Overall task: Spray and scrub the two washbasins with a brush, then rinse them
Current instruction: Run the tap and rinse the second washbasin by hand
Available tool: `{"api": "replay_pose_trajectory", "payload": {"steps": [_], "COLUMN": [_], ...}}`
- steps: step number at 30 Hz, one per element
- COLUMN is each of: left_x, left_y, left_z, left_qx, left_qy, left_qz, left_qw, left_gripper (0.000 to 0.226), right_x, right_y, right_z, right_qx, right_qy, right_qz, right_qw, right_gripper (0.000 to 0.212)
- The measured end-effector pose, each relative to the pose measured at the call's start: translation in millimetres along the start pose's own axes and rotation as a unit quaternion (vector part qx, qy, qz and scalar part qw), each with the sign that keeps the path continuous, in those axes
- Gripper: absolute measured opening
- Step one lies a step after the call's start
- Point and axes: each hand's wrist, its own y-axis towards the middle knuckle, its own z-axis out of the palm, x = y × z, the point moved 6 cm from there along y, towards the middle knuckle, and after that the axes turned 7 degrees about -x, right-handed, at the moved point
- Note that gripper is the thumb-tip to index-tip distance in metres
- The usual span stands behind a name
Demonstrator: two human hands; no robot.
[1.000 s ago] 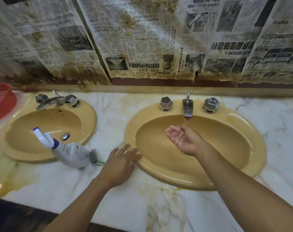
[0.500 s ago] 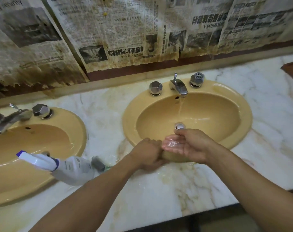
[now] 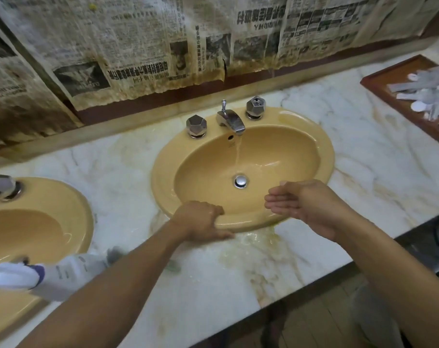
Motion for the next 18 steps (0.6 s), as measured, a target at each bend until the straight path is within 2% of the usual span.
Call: {"api": "replay_pose_trajectory", "payload": {"steps": [3, 8, 10, 14, 18], "left_x": [44, 44, 47, 51, 55], "left_y": [-16, -5, -7, -13, -15], "left_z": [-14, -16, -11, -3, 0], "left_qx": [-0.02, -0.014, -0.041, -0.148, -0.195], "left_qy": [0.025, 0.064, 0.07, 0.044, 0.028], "left_qz": [0.03, 0.092, 0.107, 0.139, 0.142], "left_qw": [0.999, 0.994, 0.991, 0.978, 0.97], "left_gripper": [0.097, 0.094, 0.093, 0.083, 0.081], "right_x": [5, 9, 6, -1, 3], "right_y": [12, 63, 97, 163, 208], "right_z": [-18, -9, 11, 65, 107], "right_qx": [-0.024, -0.026, -0.007, 0.018, 0.018], "right_qy": [0.056, 0.182, 0.253, 0.41, 0.444], "right_qz": [-0.01, 0.014, 0.057, 0.159, 0.181], "right_qw": [0.998, 0.983, 0.966, 0.898, 0.877], "right_gripper": [0.03, 0.035, 0.039, 0.038, 0.022]}}
